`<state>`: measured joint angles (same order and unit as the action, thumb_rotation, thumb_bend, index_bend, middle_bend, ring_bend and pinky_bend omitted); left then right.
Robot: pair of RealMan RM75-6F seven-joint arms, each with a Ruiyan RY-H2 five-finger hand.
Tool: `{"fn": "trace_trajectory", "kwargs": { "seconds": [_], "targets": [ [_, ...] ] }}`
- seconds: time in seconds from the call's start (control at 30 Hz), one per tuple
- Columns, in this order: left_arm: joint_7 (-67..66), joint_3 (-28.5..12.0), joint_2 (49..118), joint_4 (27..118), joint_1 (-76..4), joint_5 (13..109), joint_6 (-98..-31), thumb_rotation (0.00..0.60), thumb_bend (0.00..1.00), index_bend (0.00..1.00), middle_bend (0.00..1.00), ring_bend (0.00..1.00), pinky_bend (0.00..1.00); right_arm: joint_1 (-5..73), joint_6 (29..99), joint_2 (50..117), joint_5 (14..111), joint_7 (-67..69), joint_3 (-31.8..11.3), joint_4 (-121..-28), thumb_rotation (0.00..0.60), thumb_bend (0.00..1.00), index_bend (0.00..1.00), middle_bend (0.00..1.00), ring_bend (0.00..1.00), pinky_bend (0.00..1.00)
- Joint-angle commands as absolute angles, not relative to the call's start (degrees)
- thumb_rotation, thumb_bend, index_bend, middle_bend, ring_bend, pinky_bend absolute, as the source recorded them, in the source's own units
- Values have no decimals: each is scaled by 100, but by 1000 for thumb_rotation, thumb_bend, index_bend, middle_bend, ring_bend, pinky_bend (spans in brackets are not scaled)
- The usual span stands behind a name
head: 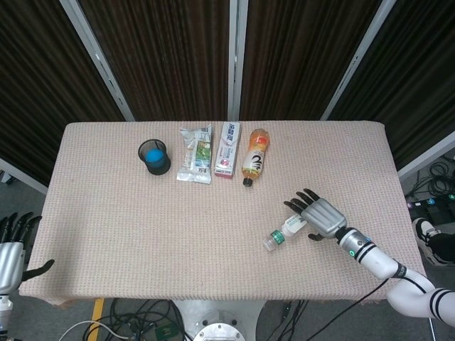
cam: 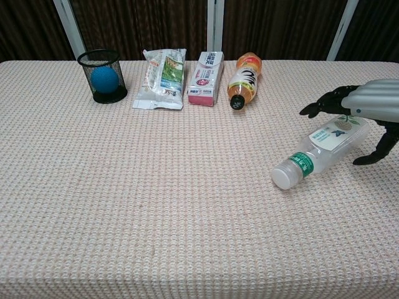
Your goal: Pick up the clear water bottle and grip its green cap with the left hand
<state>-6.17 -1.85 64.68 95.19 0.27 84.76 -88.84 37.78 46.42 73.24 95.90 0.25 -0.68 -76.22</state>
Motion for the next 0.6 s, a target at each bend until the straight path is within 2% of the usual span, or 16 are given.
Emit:
{"fn": "trace_trajectory", "kwargs": {
  "seconds": [0.03,0.07,0.13,0.23,0.3,0.43,0.6],
  "targets": [
    [-587,-198,6483,9478,3,8478,-8861,600,26,171,105,44,67,3779,4638,7427,9523,-4,-3,-7500,600,99,48,185,4,0],
    [-580,-202,6492,9466,-6,8481,-8853,600,27,171,105,44,67,3772,4664,7458,9508,10,7,-7469,600,100,75,200,13,4],
    [-550,-212,6512,9438,-30,8492,-8835,600,26,171,105,44,67,3727,4841,7562,9487,51,-4,-7365,600,117,220,278,99,81],
    [-492,-267,6558,9374,-143,8555,-8763,600,27,171,105,44,69,3640,5206,7708,9486,177,-49,-7230,600,232,489,419,291,302],
    [-379,-318,6569,9318,-264,8650,-8694,600,26,171,107,44,70,3614,5434,7734,9506,438,-78,-7284,600,313,620,499,388,418],
    [30,-473,6605,9178,-583,8876,-8544,600,25,177,136,44,75,3691,5720,7679,9526,933,-217,-7570,600,386,719,577,473,508],
    [657,-682,6778,9018,-1143,9147,-8201,600,27,194,151,81,96,3869,5733,7874,9266,1411,-491,-8079,600,416,740,606,508,506]
  ]
}}
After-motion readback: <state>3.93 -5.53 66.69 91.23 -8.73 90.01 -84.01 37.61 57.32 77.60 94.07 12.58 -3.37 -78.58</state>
